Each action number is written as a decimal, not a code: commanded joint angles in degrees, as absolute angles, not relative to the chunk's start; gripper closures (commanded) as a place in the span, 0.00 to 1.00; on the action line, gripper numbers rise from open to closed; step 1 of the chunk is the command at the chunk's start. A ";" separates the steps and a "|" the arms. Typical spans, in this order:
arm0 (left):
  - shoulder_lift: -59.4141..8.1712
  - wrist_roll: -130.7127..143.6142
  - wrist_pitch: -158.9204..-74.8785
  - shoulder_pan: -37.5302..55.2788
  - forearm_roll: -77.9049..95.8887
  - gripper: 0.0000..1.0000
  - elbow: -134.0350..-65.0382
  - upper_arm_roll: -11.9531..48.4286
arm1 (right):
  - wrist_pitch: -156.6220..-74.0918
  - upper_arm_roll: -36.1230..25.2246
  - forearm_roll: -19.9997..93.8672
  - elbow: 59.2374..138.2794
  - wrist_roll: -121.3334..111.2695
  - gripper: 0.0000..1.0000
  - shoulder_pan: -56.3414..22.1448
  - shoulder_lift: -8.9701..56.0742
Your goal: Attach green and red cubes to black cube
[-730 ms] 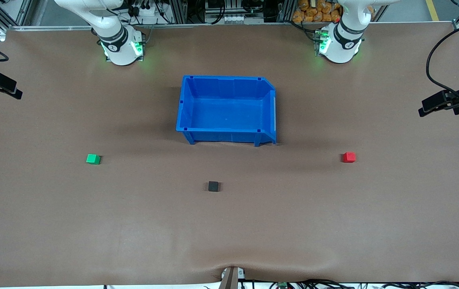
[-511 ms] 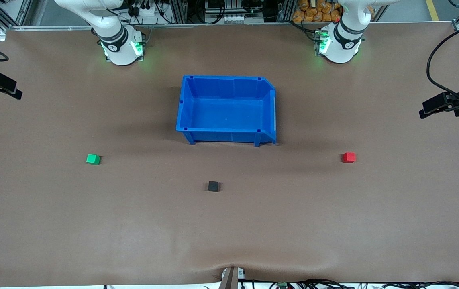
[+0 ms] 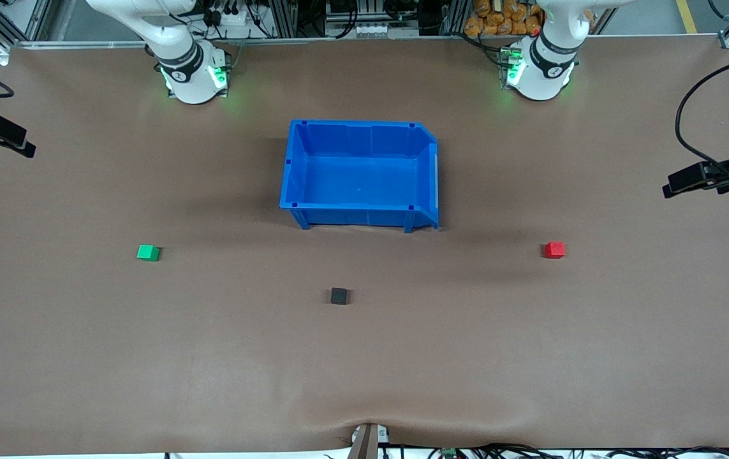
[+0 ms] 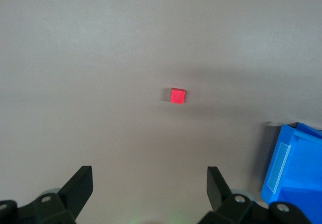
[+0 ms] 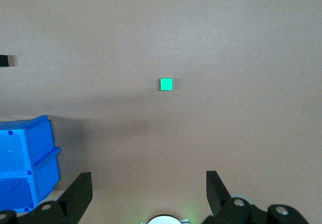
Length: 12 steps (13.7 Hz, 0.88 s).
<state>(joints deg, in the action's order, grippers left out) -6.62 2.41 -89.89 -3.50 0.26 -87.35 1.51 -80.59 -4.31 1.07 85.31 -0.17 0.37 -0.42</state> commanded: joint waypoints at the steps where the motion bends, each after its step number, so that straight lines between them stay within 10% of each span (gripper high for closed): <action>1: -8.17 2.90 -89.03 -3.43 -0.09 0.00 -85.96 1.58 | -81.12 -3.87 1.85 86.31 -0.53 0.00 1.05 -0.88; 12: -26.88 3.52 -96.74 -3.96 2.90 0.00 -81.74 1.32 | -108.78 -3.96 0.97 111.51 -0.70 0.00 2.55 2.54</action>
<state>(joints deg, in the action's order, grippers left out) -25.06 2.41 -94.65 -5.64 2.58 -83.64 1.26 -103.69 -4.50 0.98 106.85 -0.32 1.86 2.36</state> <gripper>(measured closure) 0.000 0.000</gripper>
